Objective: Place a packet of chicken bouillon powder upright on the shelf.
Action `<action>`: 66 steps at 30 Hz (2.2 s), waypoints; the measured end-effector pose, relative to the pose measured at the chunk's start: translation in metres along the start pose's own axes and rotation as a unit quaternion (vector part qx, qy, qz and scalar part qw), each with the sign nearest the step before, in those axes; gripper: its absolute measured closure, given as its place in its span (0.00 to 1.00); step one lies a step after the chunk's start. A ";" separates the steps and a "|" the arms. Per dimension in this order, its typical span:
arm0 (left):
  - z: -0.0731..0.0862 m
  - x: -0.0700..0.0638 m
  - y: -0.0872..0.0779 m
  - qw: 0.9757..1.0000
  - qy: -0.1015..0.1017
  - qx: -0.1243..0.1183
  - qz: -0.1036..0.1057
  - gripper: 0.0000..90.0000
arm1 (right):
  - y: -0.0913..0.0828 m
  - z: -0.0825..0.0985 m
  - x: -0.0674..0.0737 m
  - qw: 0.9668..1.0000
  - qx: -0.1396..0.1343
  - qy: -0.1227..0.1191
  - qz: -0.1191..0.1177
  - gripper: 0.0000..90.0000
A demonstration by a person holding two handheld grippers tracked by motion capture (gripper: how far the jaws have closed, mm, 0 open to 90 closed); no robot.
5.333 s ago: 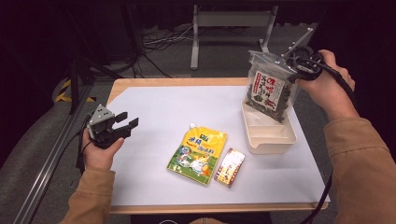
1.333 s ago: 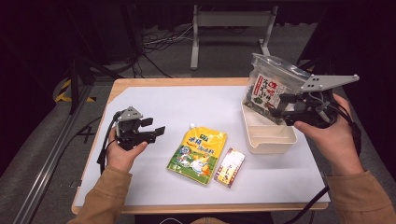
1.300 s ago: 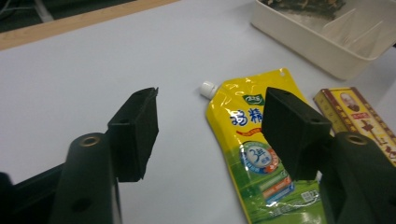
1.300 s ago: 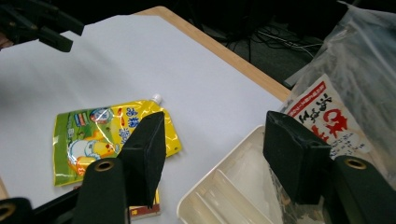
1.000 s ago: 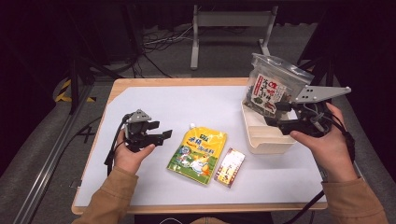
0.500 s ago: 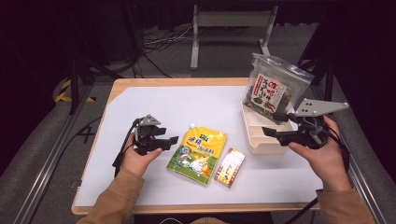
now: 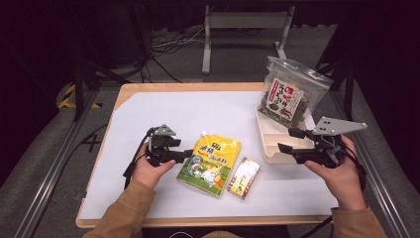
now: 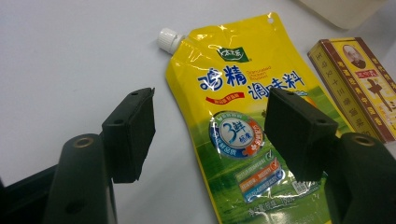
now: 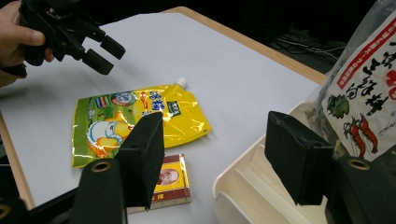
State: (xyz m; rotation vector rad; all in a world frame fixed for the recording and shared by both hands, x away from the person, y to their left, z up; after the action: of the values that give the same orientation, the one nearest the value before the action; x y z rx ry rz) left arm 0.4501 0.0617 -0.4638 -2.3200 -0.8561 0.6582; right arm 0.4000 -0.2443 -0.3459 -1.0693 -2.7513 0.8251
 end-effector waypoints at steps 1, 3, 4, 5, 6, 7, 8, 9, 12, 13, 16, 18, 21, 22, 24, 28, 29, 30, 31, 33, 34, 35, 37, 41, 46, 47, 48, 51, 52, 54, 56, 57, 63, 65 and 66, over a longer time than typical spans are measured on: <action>0.000 0.000 0.000 1.000 0.000 0.000 0.000 0.38 | 0.000 0.000 0.000 1.000 0.000 0.000 0.000 0.42; -0.001 -0.002 0.002 1.000 -0.002 -0.005 0.005 0.37 | 0.000 0.002 -0.001 1.000 0.002 0.000 0.003 0.42; -0.001 -0.003 0.003 1.000 -0.004 -0.004 0.006 0.36 | -0.001 0.002 -0.001 1.000 -0.001 0.001 0.003 0.42; -0.001 -0.004 0.004 1.000 -0.003 -0.002 0.006 0.36 | -0.002 0.002 -0.002 1.000 -0.001 0.001 0.005 0.42; 0.000 -0.004 0.005 1.000 -0.002 0.003 0.005 0.36 | -0.002 0.002 -0.002 1.000 -0.001 0.001 0.006 0.42; 0.001 -0.004 0.007 1.000 -0.004 0.007 0.004 0.35 | -0.003 0.003 -0.002 1.000 -0.001 0.001 0.007 0.42; 0.002 -0.004 0.009 1.000 -0.004 0.011 0.005 0.35 | -0.003 0.004 -0.002 1.000 -0.001 0.003 0.008 0.42; 0.003 -0.004 0.010 1.000 -0.004 0.016 0.005 0.35 | -0.003 0.004 -0.002 1.000 -0.001 0.004 0.008 0.42; 0.005 -0.004 0.015 1.000 0.001 0.025 0.005 0.35 | -0.003 0.006 -0.003 1.000 0.000 0.006 0.009 0.42; 0.008 -0.005 0.018 0.999 0.004 0.032 0.009 0.35 | -0.003 0.006 -0.003 1.000 0.000 0.006 0.009 0.42; 0.014 -0.004 0.027 0.998 0.003 0.057 0.012 0.35 | -0.001 0.007 -0.002 1.000 0.001 0.007 0.006 0.42; 0.018 -0.004 0.031 0.998 -0.002 0.068 0.013 0.36 | 0.001 0.008 -0.002 1.000 0.003 0.006 0.004 0.42; 0.022 -0.005 0.037 0.996 -0.007 0.085 0.013 0.36 | 0.003 0.010 -0.001 1.000 0.005 0.005 0.003 0.41; 0.023 -0.005 0.038 0.996 -0.008 0.088 0.015 0.36 | 0.004 0.010 -0.001 1.000 0.006 0.005 0.003 0.41; 0.024 -0.006 0.040 0.996 -0.012 0.091 0.023 0.34 | 0.005 0.011 0.000 1.000 0.007 0.007 0.001 0.41; 0.027 -0.008 0.043 0.994 -0.022 0.104 0.033 0.31 | 0.006 0.011 0.000 1.000 0.007 0.008 0.000 0.41; 0.028 -0.008 0.043 0.994 -0.020 0.105 0.035 0.31 | 0.007 0.012 0.001 1.000 0.008 0.009 -0.001 0.41; 0.029 -0.009 0.044 0.993 -0.022 0.107 0.037 0.31 | 0.007 0.012 0.000 1.000 0.008 0.008 -0.001 0.41; 0.029 -0.010 0.045 0.993 -0.026 0.106 0.043 0.31 | 0.007 0.012 0.001 1.000 0.008 0.010 -0.002 0.40; 0.030 -0.012 0.046 0.992 -0.029 0.105 0.055 0.31 | 0.008 0.012 0.001 1.000 0.006 0.013 -0.004 0.40; 0.030 -0.012 0.046 0.993 -0.029 0.105 0.055 0.30 | 0.009 0.012 0.001 1.000 0.007 0.012 -0.004 0.40; 0.030 -0.012 0.046 0.993 -0.028 0.105 0.054 0.30 | 0.009 0.012 0.001 1.000 0.007 0.012 -0.004 0.40; 0.030 -0.013 0.046 0.993 -0.028 0.104 0.055 0.31 | 0.009 0.012 0.001 1.000 0.006 0.013 -0.004 0.40; 0.030 -0.013 0.046 0.993 -0.034 0.103 0.053 0.36 | 0.009 0.011 0.002 1.000 0.004 0.018 -0.008 0.39; 0.030 -0.013 0.046 0.993 -0.043 0.097 0.045 0.40 | 0.010 0.011 0.002 1.000 0.004 0.020 -0.007 0.39; 0.030 -0.012 0.047 0.994 -0.046 0.094 0.041 0.43 | 0.010 0.011 0.002 1.000 0.004 0.020 -0.007 0.39; 0.030 -0.013 0.047 0.994 -0.050 0.093 0.041 0.47 | 0.010 0.011 0.002 1.000 0.004 0.021 -0.008 0.39; 0.030 -0.012 0.047 0.994 -0.055 0.091 0.039 0.57 | 0.010 0.011 0.002 1.000 0.003 0.022 -0.009 0.39; 0.030 -0.012 0.048 0.994 -0.055 0.090 0.040 0.60 | 0.011 0.011 0.003 1.000 0.003 0.022 -0.010 0.39; 0.030 -0.014 0.049 0.994 -0.057 0.089 0.041 0.68 | 0.011 0.011 0.003 1.000 0.004 0.022 -0.011 0.39; 0.030 -0.015 0.049 0.994 -0.050 0.091 0.036 0.74 | 0.011 0.011 0.003 1.000 0.003 0.023 -0.012 0.39; 0.030 -0.016 0.049 0.994 -0.047 0.090 0.032 0.75 | 0.011 0.011 0.003 1.000 0.003 0.023 -0.012 0.39; 0.029 -0.018 0.050 0.996 -0.031 0.079 0.014 0.82 | 0.013 0.012 0.005 1.000 0.007 0.023 -0.016 0.39; 0.029 -0.018 0.049 0.997 -0.028 0.077 0.012 0.84 | 0.014 0.012 0.005 1.000 0.007 0.020 -0.017 0.39; 0.029 -0.018 0.049 0.997 -0.027 0.075 0.008 0.85 | 0.015 0.012 0.006 1.000 0.008 0.020 -0.017 0.39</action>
State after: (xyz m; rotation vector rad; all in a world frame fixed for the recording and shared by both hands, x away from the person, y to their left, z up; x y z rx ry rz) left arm 0.4406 0.0282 -0.5121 -2.1853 -0.7841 0.7695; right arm 0.4015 -0.2371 -0.3642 -1.0215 -2.7174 0.8103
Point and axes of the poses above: each handheld gripper's, and its own axes: y roughly forward along the jaws, z roughly out of its underside, x roughly to its left, the point moved 10 cm from there along y, roughly forward along the jaws, and after that the axes turned 4 degrees about -y, right-handed, at the moved point
